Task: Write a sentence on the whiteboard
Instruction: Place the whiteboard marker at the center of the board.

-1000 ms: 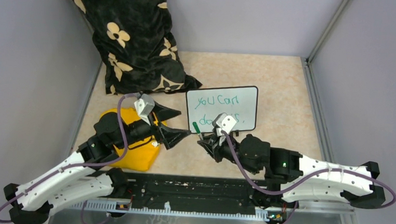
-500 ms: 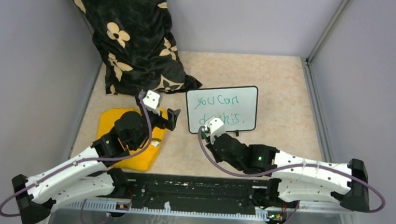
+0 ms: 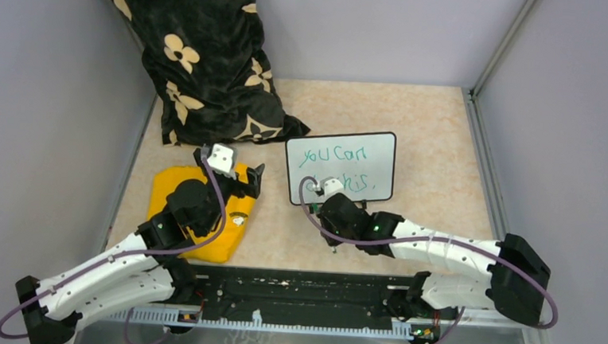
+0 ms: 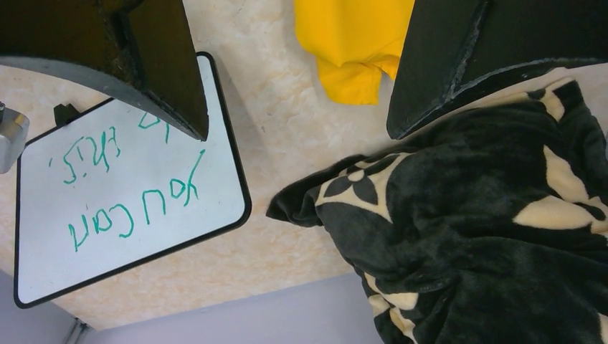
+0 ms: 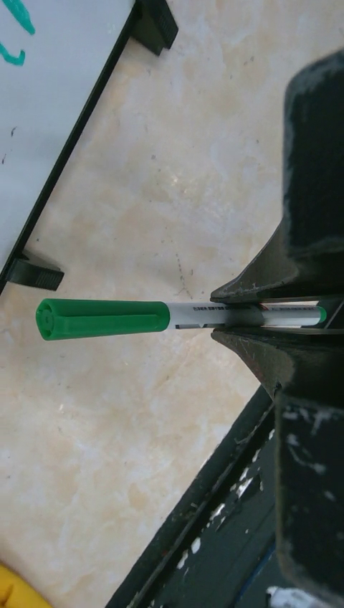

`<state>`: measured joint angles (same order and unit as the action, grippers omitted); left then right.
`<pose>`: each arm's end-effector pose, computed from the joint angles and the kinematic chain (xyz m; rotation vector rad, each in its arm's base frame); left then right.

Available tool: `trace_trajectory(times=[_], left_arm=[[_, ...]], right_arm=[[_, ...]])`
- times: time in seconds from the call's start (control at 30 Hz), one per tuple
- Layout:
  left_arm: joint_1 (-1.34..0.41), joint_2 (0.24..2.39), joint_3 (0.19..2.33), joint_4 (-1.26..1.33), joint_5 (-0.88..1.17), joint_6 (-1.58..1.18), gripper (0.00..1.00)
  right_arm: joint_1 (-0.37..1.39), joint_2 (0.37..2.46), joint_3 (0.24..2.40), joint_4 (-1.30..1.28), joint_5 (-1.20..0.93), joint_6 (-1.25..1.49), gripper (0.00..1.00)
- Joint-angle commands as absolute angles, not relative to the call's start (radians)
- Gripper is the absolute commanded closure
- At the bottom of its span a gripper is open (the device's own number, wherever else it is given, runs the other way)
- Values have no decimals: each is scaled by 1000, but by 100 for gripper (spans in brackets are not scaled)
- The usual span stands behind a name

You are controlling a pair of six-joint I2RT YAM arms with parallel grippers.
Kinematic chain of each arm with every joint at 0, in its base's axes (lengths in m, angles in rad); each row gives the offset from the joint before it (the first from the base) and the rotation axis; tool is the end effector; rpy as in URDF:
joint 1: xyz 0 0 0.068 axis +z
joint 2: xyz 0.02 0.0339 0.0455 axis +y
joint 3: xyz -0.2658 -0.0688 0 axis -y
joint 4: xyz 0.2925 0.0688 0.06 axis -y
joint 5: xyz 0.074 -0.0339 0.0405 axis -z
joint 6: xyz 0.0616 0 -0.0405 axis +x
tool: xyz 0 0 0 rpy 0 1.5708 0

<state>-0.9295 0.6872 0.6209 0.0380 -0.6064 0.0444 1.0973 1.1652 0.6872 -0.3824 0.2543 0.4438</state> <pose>0.1687 -0.1673 0.3191 0.3045 1.5685 -0.2042 0.1458 0.2507 0.1752 -0.6714 2.3404 0.4053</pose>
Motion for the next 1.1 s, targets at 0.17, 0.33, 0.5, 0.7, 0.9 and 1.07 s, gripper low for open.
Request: trace_trajectory(times=[0.17,0.33,0.5,0.7,0.9,1.07], left_arm=[[-930,650,617,74,-731,64,2],[-930,581,600,93,-884,19,2],[-930,532,566,152,-888,40,2],[-930,543,569,154,-883,47,2],[-930,546,569,150,-874,43,2],[-930,557,569,150,-870,45,2]], right_arm=[[1078,1351,843,-180,25,512,100],[1081,1504,959,-114,-34,549,100],[1083,1611,1063,-146,33,611,100],[1083,1686,1144,-238,138,674,100],[1084,1760,1201,-287,172,703,100],[1091,1822,1263,-326,223,736,100]])
